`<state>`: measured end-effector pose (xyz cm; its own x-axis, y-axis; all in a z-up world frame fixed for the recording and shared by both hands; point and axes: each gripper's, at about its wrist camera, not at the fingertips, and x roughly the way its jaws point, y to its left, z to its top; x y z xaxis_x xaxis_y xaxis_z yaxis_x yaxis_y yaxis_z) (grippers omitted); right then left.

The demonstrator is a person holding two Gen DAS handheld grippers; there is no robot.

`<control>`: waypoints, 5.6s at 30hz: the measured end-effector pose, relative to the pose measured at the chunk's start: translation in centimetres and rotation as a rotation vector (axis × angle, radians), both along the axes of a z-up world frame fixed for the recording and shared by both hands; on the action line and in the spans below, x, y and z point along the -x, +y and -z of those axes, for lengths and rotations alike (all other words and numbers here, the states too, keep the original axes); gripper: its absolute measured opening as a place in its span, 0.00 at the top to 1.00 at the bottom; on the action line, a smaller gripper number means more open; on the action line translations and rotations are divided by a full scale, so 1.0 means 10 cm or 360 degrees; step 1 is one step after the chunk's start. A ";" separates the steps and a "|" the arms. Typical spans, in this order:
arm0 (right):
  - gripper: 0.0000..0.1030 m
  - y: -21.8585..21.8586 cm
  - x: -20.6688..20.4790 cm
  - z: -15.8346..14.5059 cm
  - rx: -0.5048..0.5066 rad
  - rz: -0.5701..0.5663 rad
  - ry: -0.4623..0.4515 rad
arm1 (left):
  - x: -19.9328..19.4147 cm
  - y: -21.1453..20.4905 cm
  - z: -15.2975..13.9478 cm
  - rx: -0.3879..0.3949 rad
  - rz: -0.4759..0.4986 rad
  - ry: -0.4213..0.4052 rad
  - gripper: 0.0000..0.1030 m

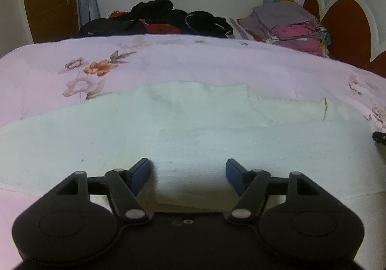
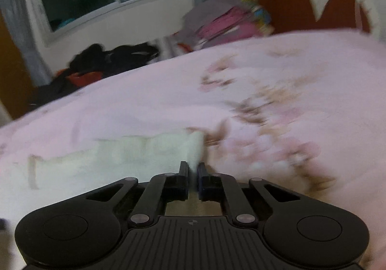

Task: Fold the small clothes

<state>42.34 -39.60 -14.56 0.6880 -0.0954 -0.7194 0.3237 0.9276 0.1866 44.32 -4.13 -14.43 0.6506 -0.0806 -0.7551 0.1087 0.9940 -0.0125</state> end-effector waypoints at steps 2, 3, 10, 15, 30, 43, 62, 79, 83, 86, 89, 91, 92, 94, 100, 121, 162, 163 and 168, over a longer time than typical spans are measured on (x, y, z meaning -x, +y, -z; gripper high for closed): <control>0.94 0.02 0.00 -0.01 0.0015 -0.0018 0.0006 | -0.01 0.00 0.04 -0.0025 0.0003 -0.0018 0.27; 0.93 0.05 0.00 -0.04 0.0057 -0.0031 0.0018 | -0.01 -0.01 0.03 -0.0034 0.0006 -0.0016 0.27; 0.67 0.41 0.25 -0.29 0.0168 -0.0173 -0.0078 | 0.01 -0.03 0.00 -0.0055 0.0005 0.0012 0.27; 0.48 0.71 0.27 -0.12 0.0257 -0.0331 0.0019 | -0.01 -0.03 0.00 -0.0058 -0.0006 0.0034 0.27; 0.48 1.04 0.21 -0.17 0.0165 -0.0386 0.0079 | 0.01 0.01 -0.06 -0.0060 -0.0020 0.0102 0.27; 0.48 1.65 0.28 -0.31 0.0134 -0.0539 0.0036 | 0.43 0.90 -0.48 0.0078 -0.0184 0.0054 0.26; 0.48 3.01 0.31 -0.46 0.0061 -0.0830 -0.0036 | 0.65 3.43 -0.36 0.0451 -0.0887 0.0070 0.39; 0.48 3.03 -0.03 -0.08 0.0127 -0.0695 0.0066 | 0.33 3.80 -0.12 0.0770 -0.1076 -0.0139 0.94; 0.48 2.96 -0.01 -0.15 0.0073 -0.0667 0.0023 | 0.30 3.48 -0.44 0.0748 -0.0891 -0.0247 0.94; 0.48 2.89 0.02 -0.16 0.0061 -0.0664 0.0028 | 0.23 3.06 -0.73 0.0734 -0.0684 -0.0306 0.94; 0.48 2.74 0.11 -0.26 0.0011 -0.0623 -0.0018 | 0.19 2.55 -0.96 0.0759 -0.0448 -0.0342 0.94; 0.48 2.61 0.18 -0.34 -0.0012 -0.0597 -0.0043 | 0.14 2.14 -1.06 0.0779 -0.0285 -0.0337 0.94; 0.48 2.52 0.22 -0.38 -0.0020 -0.0581 -0.0053 | 0.10 1.92 -1.08 0.0798 -0.0212 -0.0319 0.94; 0.48 2.34 0.31 -0.44 -0.0025 -0.0542 -0.0072 | 0.03 1.49 -1.09 0.0815 -0.0078 -0.0292 0.94; 0.48 1.68 0.59 -0.52 -0.0032 -0.0402 -0.0075 | 0.06 0.32 -0.82 0.0835 0.0233 -0.0147 0.94; 0.48 1.43 0.41 -0.42 -0.0384 -0.0452 -0.0012 | 0.52 0.54 -0.33 0.0198 0.0029 -0.0039 0.38; 0.50 0.68 0.63 -0.43 0.0244 -0.0164 0.0007 | 0.48 0.69 -0.24 -0.0090 0.0034 -0.0153 0.79; 0.50 0.64 0.66 -0.47 0.0222 -0.0157 -0.0028 | 0.50 0.72 -0.28 -0.0054 0.0023 -0.0152 0.77; 0.50 0.67 0.65 -0.57 0.0201 -0.0199 -0.0125 | 0.46 0.73 -0.47 0.0096 0.0009 -0.0180 0.77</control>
